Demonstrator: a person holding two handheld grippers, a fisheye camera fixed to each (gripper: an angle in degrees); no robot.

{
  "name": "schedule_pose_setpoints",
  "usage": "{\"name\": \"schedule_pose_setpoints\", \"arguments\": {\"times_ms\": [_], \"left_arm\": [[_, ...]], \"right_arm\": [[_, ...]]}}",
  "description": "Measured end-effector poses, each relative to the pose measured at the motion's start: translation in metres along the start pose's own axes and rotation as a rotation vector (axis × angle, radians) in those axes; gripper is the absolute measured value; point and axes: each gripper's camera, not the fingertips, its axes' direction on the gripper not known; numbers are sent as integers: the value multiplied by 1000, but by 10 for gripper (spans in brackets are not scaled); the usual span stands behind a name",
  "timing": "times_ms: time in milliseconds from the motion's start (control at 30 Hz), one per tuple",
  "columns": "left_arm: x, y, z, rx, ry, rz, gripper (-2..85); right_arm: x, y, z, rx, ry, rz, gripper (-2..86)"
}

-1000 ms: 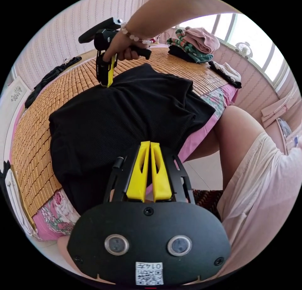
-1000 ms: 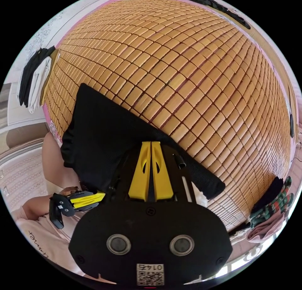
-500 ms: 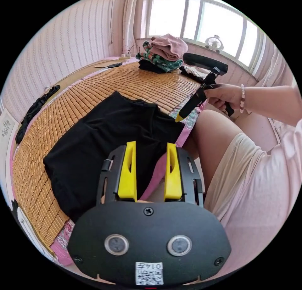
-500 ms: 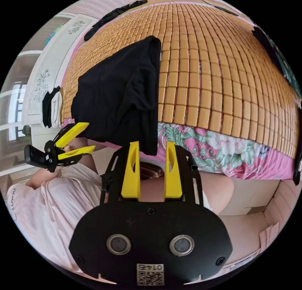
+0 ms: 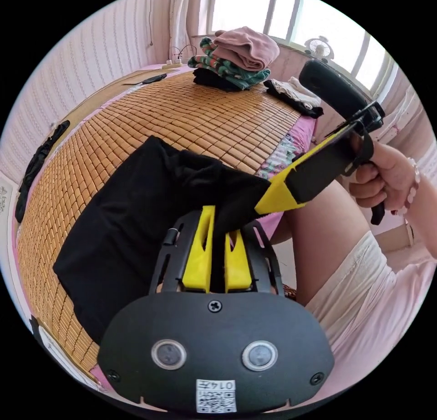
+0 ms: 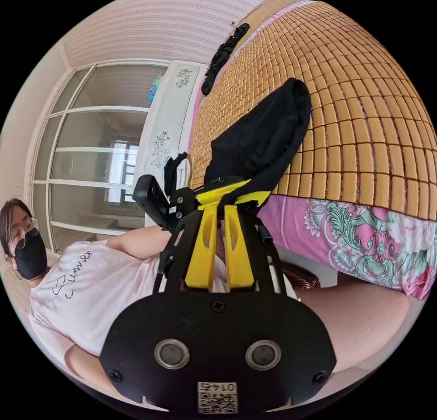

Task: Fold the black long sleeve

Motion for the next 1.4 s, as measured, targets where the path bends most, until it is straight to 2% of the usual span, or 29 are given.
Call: {"name": "schedule_pose_setpoints", "arguments": {"times_ms": [100,167,267,433,533,733,833,1033,1100,1233,1300,1367,1400], "left_arm": [[-1,7,0,-34,20,12,1],[6,14,-10,-12,17,39,-4],[17,24,-26,17,37,92,-5],[38,43,-47,23,56,219,-5],[46,54,-55,30,66,279,-6],[51,59,-67,74,80,300,-6],[53,56,-76,116,119,312,-6],[51,49,-101,249,187,293,-5],[40,54,-111,286,176,241,-4],[4,88,-132,317,82,55,9],[-13,109,-134,279,-6,-45,27],[-38,138,-123,155,-108,-185,56],[-44,144,-119,115,-120,-215,58]], "right_arm": [[25,19,-44,157,-67,75,38],[47,34,-69,248,-13,168,66],[70,38,-81,285,-6,261,147],[82,30,-86,374,-71,280,179],[91,33,-91,399,-91,310,156],[91,49,-111,387,-73,271,27],[82,67,-136,449,-125,206,12],[42,88,-169,526,-86,96,6],[23,75,-157,492,-73,54,7],[-30,1,-62,249,-54,-85,19],[-44,-33,3,139,-5,-115,33],[-40,-69,83,-39,165,-100,68],[-37,-74,97,-60,209,-88,68]]}}
